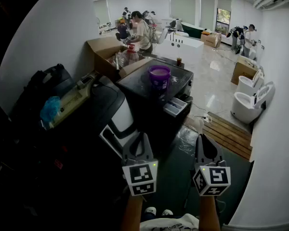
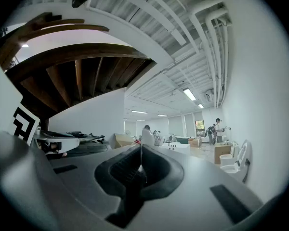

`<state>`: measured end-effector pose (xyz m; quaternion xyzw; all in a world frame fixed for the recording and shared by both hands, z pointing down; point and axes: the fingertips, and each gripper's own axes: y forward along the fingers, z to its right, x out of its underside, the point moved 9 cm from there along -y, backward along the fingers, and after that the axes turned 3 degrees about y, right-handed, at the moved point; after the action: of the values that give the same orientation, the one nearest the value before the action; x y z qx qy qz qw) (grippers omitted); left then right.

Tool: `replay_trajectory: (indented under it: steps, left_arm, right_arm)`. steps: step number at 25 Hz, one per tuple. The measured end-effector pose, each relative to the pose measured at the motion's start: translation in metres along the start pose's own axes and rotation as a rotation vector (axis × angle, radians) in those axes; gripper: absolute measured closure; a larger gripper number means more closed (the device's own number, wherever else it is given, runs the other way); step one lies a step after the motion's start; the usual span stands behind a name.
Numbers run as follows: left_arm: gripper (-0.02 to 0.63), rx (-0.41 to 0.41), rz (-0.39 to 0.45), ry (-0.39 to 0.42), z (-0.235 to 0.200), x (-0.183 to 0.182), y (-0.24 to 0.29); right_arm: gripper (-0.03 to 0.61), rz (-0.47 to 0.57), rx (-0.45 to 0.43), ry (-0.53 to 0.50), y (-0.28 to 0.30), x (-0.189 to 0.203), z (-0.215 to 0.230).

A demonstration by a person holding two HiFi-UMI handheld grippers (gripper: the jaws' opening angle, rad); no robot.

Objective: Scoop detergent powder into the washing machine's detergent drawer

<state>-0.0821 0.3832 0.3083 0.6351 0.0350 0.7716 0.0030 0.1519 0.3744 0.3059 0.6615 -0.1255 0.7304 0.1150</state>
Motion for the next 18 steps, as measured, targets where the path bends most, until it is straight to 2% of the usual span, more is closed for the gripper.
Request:
replay_trajectory:
  steps: [18]
  left_arm:
    - [0.612,-0.008,0.000,0.002,0.0022,0.0001,-0.0009]
  right_arm:
    - [0.558,-0.006,0.001,0.004,-0.0019,0.0058,0.0043]
